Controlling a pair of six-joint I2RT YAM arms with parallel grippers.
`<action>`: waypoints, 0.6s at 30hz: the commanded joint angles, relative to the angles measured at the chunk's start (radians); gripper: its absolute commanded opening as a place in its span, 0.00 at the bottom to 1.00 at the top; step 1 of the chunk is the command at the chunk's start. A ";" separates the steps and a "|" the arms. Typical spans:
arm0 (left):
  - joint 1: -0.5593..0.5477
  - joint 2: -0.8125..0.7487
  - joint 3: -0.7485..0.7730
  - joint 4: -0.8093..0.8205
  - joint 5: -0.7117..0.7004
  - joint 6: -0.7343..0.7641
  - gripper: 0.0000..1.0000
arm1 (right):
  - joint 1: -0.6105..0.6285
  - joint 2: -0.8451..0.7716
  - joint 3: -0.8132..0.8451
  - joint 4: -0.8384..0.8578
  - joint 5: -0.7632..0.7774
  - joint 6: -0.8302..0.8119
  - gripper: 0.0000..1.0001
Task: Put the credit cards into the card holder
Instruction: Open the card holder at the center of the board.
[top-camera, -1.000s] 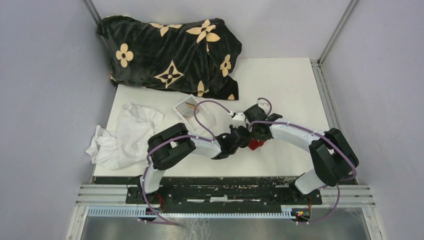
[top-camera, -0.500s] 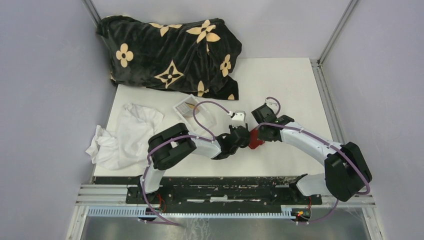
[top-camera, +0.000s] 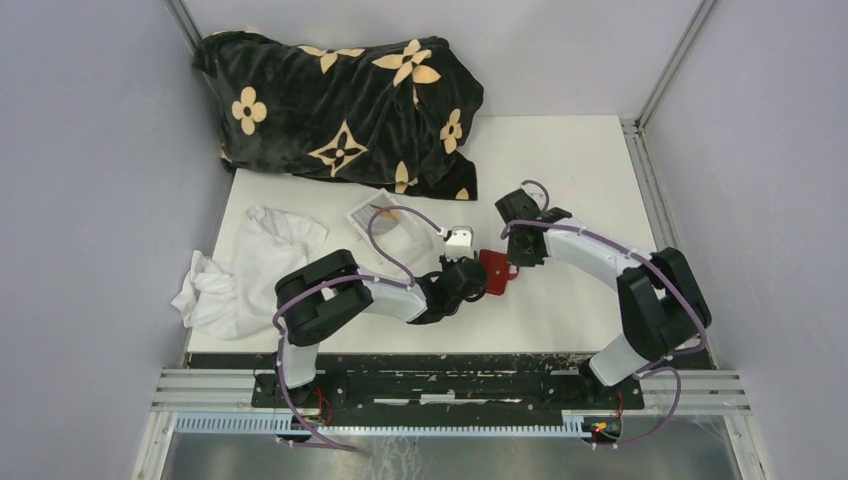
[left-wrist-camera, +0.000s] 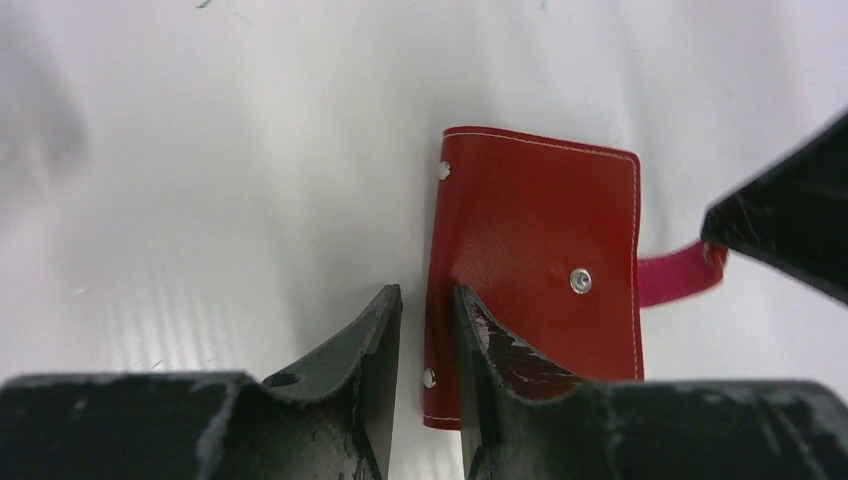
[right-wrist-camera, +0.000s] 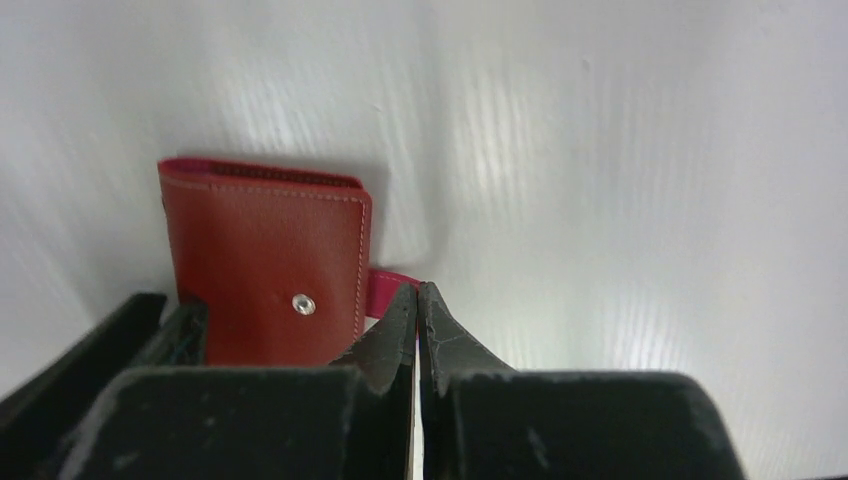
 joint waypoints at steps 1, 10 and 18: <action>0.009 0.000 -0.088 -0.280 -0.065 -0.023 0.34 | -0.004 0.090 0.146 0.038 -0.039 -0.050 0.01; 0.012 -0.050 -0.079 -0.344 -0.153 -0.054 0.41 | -0.003 0.255 0.345 0.020 -0.068 -0.100 0.01; 0.015 -0.130 -0.014 -0.404 -0.236 -0.032 0.59 | -0.004 0.239 0.362 0.007 -0.043 -0.163 0.22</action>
